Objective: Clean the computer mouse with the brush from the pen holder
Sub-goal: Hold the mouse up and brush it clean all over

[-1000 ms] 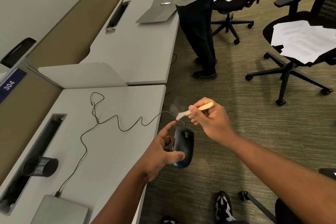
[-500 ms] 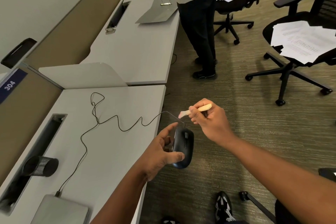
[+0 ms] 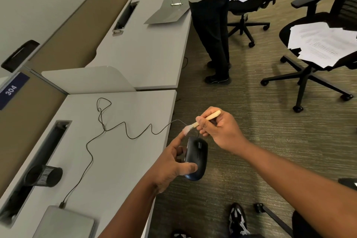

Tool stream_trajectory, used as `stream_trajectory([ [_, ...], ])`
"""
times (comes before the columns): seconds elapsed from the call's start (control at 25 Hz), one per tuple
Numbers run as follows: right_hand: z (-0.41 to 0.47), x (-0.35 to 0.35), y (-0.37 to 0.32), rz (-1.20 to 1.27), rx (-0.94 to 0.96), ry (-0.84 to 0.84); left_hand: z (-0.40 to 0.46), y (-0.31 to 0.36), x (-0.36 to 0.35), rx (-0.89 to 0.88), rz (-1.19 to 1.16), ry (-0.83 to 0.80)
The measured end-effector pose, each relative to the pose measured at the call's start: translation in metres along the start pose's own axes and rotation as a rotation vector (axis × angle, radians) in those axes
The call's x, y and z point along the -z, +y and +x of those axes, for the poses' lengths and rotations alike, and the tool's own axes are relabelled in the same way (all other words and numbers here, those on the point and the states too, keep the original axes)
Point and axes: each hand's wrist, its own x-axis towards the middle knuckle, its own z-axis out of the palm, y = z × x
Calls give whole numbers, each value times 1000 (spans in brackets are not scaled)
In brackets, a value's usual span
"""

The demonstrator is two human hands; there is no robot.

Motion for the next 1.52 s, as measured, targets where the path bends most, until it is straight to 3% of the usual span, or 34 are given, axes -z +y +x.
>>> stream_trajectory([
  [0.16,1,1,-1,-26,15,78,1,0,1,-3,0,5],
  [0.36,-2,-4,-3,157,-75,-125,3,-1,4,17,-26,-20],
  [0.76,-2,5,1,-93,32,172,0,2,4,-5,17,36],
  [0.84,-4,9,-8,-21,10,97,0,2,4,14,89,81],
  [0.92,-7,7,-19,15,-37,-84,2,1,1,17,161,103],
  [1.04,-11,-2,-29,-149,-89,-258,4,2,-2,-2,210,121],
  [1.32,-3,11,-27,-526,8,-107,2,5,-9,-24,307,182],
  [1.4,-3,13,-25,-405,24,-98,2,6,-7,-21,337,195],
  [1.52,-5,8,-25,-135,-24,-213,3,7,-5,-16,338,215],
])
